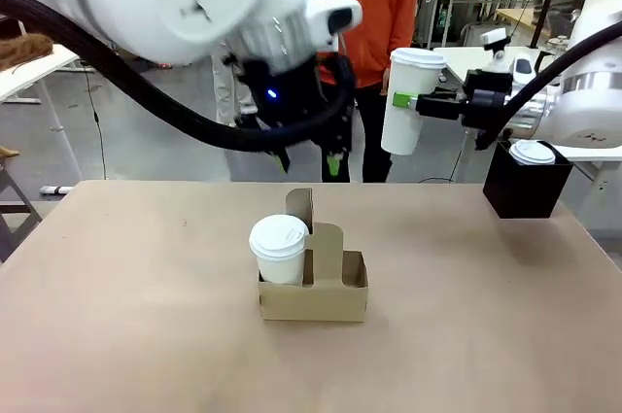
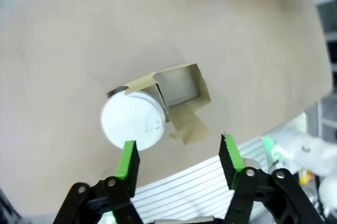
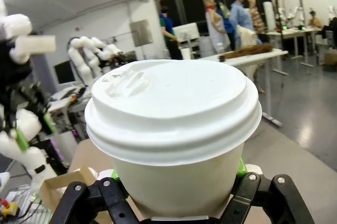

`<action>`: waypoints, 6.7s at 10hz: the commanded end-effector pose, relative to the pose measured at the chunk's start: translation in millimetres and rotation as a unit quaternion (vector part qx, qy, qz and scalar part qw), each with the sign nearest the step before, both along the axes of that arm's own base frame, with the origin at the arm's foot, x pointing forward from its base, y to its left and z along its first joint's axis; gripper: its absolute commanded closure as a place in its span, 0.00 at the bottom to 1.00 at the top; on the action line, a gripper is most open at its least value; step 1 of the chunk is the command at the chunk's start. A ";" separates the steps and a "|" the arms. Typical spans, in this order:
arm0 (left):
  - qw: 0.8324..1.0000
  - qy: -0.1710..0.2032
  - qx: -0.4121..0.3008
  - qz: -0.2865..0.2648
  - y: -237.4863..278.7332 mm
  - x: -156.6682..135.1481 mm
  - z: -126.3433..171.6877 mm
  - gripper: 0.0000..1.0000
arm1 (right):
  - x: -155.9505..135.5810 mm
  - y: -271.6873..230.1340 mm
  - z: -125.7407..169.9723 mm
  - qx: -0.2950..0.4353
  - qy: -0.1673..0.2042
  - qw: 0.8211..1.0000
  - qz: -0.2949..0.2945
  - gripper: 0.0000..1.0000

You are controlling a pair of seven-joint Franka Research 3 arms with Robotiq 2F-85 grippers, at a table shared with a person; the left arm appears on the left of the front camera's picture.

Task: Pour a drink into a cup and package it in a carrier.
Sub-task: Insert the held 600 ml Paper Cup into the Cup Carrier.

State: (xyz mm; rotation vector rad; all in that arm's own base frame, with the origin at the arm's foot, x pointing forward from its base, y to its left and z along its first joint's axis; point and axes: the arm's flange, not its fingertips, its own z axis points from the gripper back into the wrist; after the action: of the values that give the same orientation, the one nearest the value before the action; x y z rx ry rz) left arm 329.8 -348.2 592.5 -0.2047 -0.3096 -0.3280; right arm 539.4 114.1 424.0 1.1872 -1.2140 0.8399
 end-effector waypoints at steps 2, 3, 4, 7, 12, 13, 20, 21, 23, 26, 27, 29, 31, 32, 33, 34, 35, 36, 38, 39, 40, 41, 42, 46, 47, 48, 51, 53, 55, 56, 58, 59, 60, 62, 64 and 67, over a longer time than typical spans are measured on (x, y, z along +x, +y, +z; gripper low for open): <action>0.985 -0.055 0.015 -0.165 105.4 2.5 11.5 0.00 | -12.1 4.9 -6.9 0.060 -0.032 0.992 0.106 0.18; 0.971 -0.055 -0.033 -0.228 141.4 11.3 11.7 0.00 | -18.5 11.9 -13.5 0.056 -0.044 0.989 0.130 0.18; 0.962 -0.060 -0.077 -0.255 172.4 17.0 9.9 0.00 | -30.8 21.9 -18.5 0.043 -0.047 0.984 0.164 0.18; 0.941 -0.136 -0.073 -0.302 203.4 12.5 -5.8 0.00 | -42.8 41.6 -35.5 -0.009 -0.035 0.980 0.194 0.18; 0.948 -0.130 -0.055 -0.285 209.4 18.4 -1.2 0.00 | -43.5 36.8 -36.8 0.010 -0.027 0.981 0.192 0.18; 0.941 -0.155 -0.071 -0.292 224.0 20.9 -15.4 0.00 | -50.2 48.0 -43.6 0.017 -0.042 0.978 0.202 0.18; 0.812 -0.271 -0.097 -0.507 284.2 6.8 -76.5 0.00 | -87.5 111.7 -82.3 0.050 -0.062 0.953 0.291 0.18; 0.808 -0.271 -0.097 -0.515 287.6 6.1 -78.7 0.00 | -87.3 114.8 -85.3 0.052 -0.058 0.952 0.295 0.18; 0.824 -0.264 -0.069 -0.497 280.0 8.2 -69.2 0.00 | -89.9 117.7 -94.8 0.040 -0.050 0.948 0.311 0.18; 0.824 -0.264 -0.069 -0.497 280.0 8.2 -69.2 0.00 | -90.9 110.9 -116.1 0.037 -0.039 0.945 0.321 0.18; 0.824 -0.264 -0.069 -0.497 280.0 8.2 -69.2 0.00 | -91.4 110.8 -121.3 0.039 -0.033 0.944 0.325 0.18; 0.824 -0.264 -0.069 -0.497 280.0 8.2 -69.2 0.00 | -91.7 112.0 -131.4 0.028 -0.023 0.941 0.336 0.18; 0.824 -0.264 -0.069 -0.497 280.0 8.2 -69.2 0.00 | -89.6 115.6 -149.1 0.028 -0.016 0.939 0.343 0.18; 0.824 -0.264 -0.069 -0.497 280.0 8.2 -69.2 0.00 | -90.0 118.5 -157.6 0.027 -0.018 0.938 0.345 0.18; 0.824 -0.264 -0.069 -0.497 280.0 8.2 -69.2 0.00 | -90.3 118.6 -163.3 0.023 -0.024 0.937 0.349 0.18; 0.824 -0.264 -0.069 -0.497 280.0 8.2 -69.2 0.00 | -89.9 118.4 -168.9 0.011 -0.032 0.936 0.351 0.18; 0.824 -0.264 -0.069 -0.497 280.0 8.2 -69.2 0.00 | -91.5 119.0 -173.8 0.002 -0.048 0.936 0.347 0.18; 0.824 -0.264 -0.069 -0.497 280.0 8.2 -69.2 0.00 | -93.4 120.6 -177.8 -0.004 -0.062 0.935 0.350 0.18; 0.824 -0.264 -0.069 -0.497 280.0 8.2 -69.2 0.00 | -94.1 120.7 -182.7 -0.020 -0.071 0.930 0.359 0.18; 0.824 -0.264 -0.069 -0.497 280.0 8.2 -69.2 0.00 | -93.7 118.4 -183.9 -0.020 -0.080 0.931 0.356 0.18; 0.824 -0.264 -0.069 -0.497 280.0 8.2 -69.2 0.00 | -93.9 116.0 -188.1 -0.028 -0.093 0.934 0.344 0.00; 0.824 -0.264 -0.069 -0.497 280.0 8.2 -69.2 0.00 | -93.7 113.6 -180.2 -0.036 -0.097 0.931 0.351 0.00; 0.824 -0.264 -0.069 -0.497 280.0 8.2 -69.2 0.00 | -95.9 110.2 -176.4 -0.054 -0.105 0.929 0.351 0.00; 0.824 -0.264 -0.069 -0.497 280.0 8.2 -69.2 0.00 | -89.6 52.9 -148.1 -0.095 -0.124 0.941 0.300 0.00; 0.824 -0.264 -0.069 -0.497 280.0 8.2 -69.2 0.00 | -86.9 33.3 -140.8 -0.109 -0.120 0.947 0.278 0.00; 0.824 -0.264 -0.069 -0.497 280.0 8.2 -69.2 0.00 | -82.2 8.7 -131.3 -0.122 -0.111 0.953 0.252 0.00; 0.824 -0.264 -0.069 -0.497 280.0 8.2 -69.2 0.00 | -104.9 -92.7 -85.3 -0.198 -0.004 0.970 0.141 0.00; 0.824 -0.264 -0.069 -0.497 280.0 8.2 -69.2 0.00 | -122.8 -141.7 -84.6 -0.226 0.065 0.967 0.096 0.00; 0.824 -0.264 -0.069 -0.497 280.0 8.2 -69.2 0.00 | -137.2 -171.3 -91.5 -0.224 0.105 0.965 0.084 0.00; 0.824 -0.264 -0.069 -0.497 280.0 8.2 -69.2 0.00 | -139.0 -175.2 -94.0 -0.217 0.103 0.967 0.081 0.00; 0.824 -0.264 -0.069 -0.497 280.0 8.2 -69.2 0.00 | -133.3 -166.3 -101.1 -0.213 0.127 0.967 0.059 0.00; 0.824 -0.264 -0.069 -0.497 280.0 8.2 -69.2 0.00 | -139.2 -181.1 -100.5 -0.226 0.097 0.966 0.076 0.00; 0.824 -0.264 -0.069 -0.497 280.0 8.2 -69.2 0.00 | -139.2 -181.1 -100.5 -0.226 0.097 0.966 0.076 0.00; 0.824 -0.264 -0.069 -0.497 280.0 8.2 -69.2 0.00 | -139.2 -181.1 -100.5 -0.226 0.097 0.966 0.076 0.00; 0.824 -0.264 -0.069 -0.497 280.0 8.2 -69.2 0.00 | -139.2 -181.1 -100.5 -0.226 0.097 0.966 0.076 0.00; 0.824 -0.264 -0.069 -0.497 280.0 8.2 -69.2 0.00 | -139.2 -181.1 -100.5 -0.226 0.097 0.966 0.076 0.00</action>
State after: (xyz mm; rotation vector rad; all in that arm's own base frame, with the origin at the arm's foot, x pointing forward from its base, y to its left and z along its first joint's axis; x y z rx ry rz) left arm 337.1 -67.2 523.3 -0.4005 -0.7594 -1.4185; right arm 401.4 -64.7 321.7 0.9734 -0.7193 1.0115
